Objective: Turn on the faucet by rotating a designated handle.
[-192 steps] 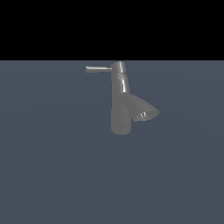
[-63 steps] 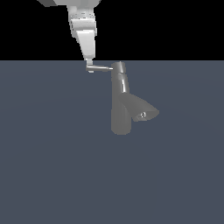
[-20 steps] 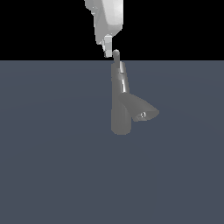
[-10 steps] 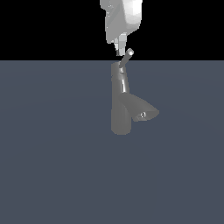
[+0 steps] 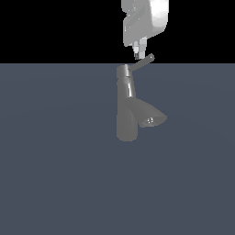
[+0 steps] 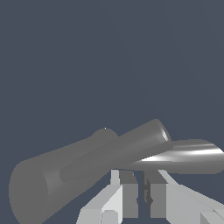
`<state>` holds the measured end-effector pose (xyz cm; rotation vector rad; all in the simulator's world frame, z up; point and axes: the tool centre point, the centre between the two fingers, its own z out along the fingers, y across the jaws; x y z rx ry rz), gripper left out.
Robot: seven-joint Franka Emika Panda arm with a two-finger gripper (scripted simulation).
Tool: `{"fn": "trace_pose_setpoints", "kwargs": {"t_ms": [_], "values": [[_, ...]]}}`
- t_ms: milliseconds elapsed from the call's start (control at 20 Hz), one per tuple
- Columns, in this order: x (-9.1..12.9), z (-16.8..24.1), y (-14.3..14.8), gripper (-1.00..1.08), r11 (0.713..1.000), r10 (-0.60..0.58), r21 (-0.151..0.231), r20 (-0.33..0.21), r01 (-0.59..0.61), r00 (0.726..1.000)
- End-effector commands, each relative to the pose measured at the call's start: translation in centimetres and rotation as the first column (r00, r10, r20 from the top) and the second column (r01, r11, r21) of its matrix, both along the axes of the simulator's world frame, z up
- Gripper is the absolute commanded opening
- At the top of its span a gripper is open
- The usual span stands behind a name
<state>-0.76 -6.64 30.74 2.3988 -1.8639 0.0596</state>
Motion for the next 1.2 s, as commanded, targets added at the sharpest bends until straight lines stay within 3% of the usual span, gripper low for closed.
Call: {"fn": "trace_pose_setpoints", "kwargs": {"t_ms": [0, 1150], "values": [[0.2, -0.3, -0.2, -1.00, 1.000, 0.001, 0.005, -0.006, -0.001, 1.000], [4.3, -2.3, -4.5, -1.00, 1.000, -0.020, 0.002, -0.011, 0.020, 1.000]]}}
